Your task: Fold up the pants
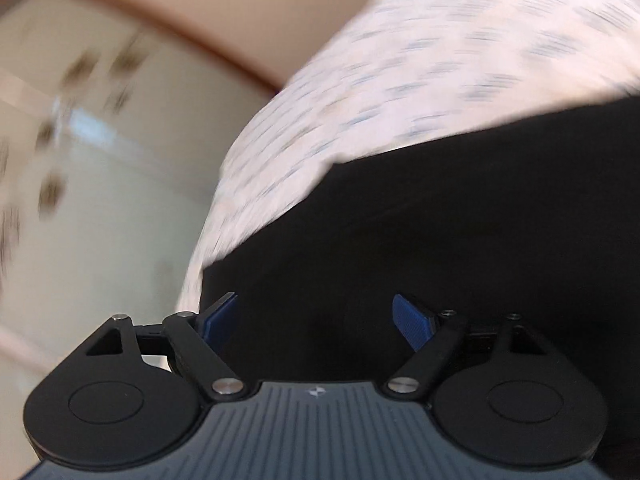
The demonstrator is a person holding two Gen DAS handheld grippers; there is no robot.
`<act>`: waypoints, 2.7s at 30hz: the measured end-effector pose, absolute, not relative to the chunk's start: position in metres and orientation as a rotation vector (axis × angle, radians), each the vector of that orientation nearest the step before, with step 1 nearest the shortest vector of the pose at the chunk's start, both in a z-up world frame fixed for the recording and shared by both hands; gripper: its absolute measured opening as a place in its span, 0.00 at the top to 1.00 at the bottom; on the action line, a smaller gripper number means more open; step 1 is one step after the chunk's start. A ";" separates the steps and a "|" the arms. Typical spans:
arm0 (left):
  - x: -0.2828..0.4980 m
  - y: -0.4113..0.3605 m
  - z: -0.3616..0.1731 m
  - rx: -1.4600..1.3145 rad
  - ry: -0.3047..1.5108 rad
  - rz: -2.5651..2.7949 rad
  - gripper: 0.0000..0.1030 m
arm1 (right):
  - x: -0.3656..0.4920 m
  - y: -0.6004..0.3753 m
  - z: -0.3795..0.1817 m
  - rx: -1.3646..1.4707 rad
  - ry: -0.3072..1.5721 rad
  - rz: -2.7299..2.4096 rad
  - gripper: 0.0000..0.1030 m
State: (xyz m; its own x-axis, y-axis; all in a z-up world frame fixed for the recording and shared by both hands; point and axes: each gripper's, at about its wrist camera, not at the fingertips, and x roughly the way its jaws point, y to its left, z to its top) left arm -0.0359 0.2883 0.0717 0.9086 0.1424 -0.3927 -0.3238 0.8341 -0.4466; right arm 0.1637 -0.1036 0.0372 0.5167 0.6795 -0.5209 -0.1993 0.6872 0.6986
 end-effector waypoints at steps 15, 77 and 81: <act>-0.039 0.339 0.013 -0.465 0.494 0.538 0.01 | 0.106 0.154 0.031 -0.559 0.548 0.734 0.19; 0.072 0.112 -0.001 0.685 0.468 -0.107 0.81 | 0.224 -0.036 0.005 1.016 0.913 0.688 0.11; 0.065 0.128 0.012 0.582 0.467 -0.118 0.60 | 0.223 -0.025 0.006 0.912 0.923 0.669 0.22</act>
State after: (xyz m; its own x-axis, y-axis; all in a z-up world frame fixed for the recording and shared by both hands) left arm 0.0649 0.1281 0.0123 0.8895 0.0228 -0.4563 0.2361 0.8321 0.5018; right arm 0.2232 -0.0255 0.0062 0.4581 0.8066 -0.3737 -0.1045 0.4663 0.8784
